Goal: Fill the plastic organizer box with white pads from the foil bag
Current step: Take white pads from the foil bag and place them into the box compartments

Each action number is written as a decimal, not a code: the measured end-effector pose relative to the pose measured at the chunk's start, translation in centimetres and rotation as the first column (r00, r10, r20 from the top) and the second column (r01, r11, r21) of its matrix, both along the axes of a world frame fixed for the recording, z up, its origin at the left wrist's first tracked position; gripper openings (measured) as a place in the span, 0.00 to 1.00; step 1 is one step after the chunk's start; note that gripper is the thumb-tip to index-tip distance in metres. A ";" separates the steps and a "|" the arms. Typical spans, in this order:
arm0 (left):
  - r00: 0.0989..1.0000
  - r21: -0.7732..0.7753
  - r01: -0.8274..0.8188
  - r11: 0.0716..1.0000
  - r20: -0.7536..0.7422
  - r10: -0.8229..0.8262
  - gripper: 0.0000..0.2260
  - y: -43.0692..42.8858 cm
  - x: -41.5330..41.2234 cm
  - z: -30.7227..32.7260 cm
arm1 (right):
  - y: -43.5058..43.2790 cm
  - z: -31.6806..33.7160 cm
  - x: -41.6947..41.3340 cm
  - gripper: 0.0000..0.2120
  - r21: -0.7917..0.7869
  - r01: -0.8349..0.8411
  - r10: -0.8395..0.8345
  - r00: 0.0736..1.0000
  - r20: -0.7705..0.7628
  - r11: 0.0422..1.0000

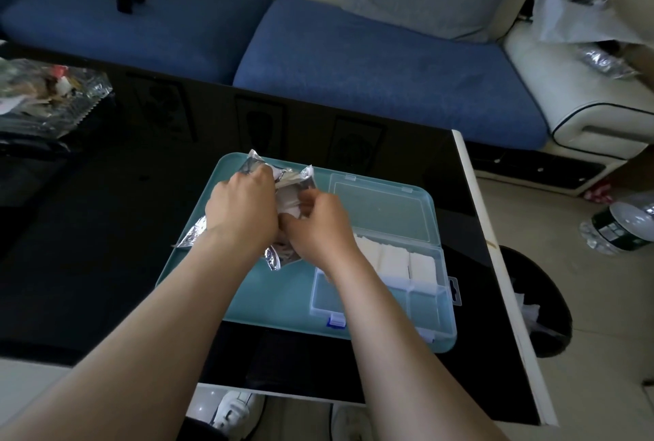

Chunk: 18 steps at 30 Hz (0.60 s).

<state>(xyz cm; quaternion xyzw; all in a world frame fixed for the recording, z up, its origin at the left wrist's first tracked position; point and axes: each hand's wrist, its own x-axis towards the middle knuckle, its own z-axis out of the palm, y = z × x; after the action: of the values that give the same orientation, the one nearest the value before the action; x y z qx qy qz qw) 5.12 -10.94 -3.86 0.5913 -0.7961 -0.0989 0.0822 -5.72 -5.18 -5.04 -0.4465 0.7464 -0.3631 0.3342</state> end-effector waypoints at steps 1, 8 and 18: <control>1.000 -0.003 -0.004 1.000 -0.007 0.004 0.11 0.0 0.1 0.0 | -0.2 -0.1 0.2 0.06 -0.011 0.025 -0.025 1.000 0.017 1.000; 0.996 0.024 -0.081 0.996 -0.031 0.081 0.14 0.3 0.1 0.7 | -1.0 -1.3 1.0 0.18 0.000 0.157 -0.157 0.986 0.057 0.988; 0.998 0.031 -0.049 0.998 -0.039 0.050 0.10 0.6 -0.6 0.8 | -0.6 -0.2 -0.5 0.18 0.028 0.176 -0.172 0.979 -0.106 0.984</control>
<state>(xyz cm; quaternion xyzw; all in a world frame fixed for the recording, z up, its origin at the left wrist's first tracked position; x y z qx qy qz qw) 4.54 -10.32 -3.04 0.6099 -0.7779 -0.1206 0.0913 -6.25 -5.80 -5.29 -0.3912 0.8056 -0.3535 0.2702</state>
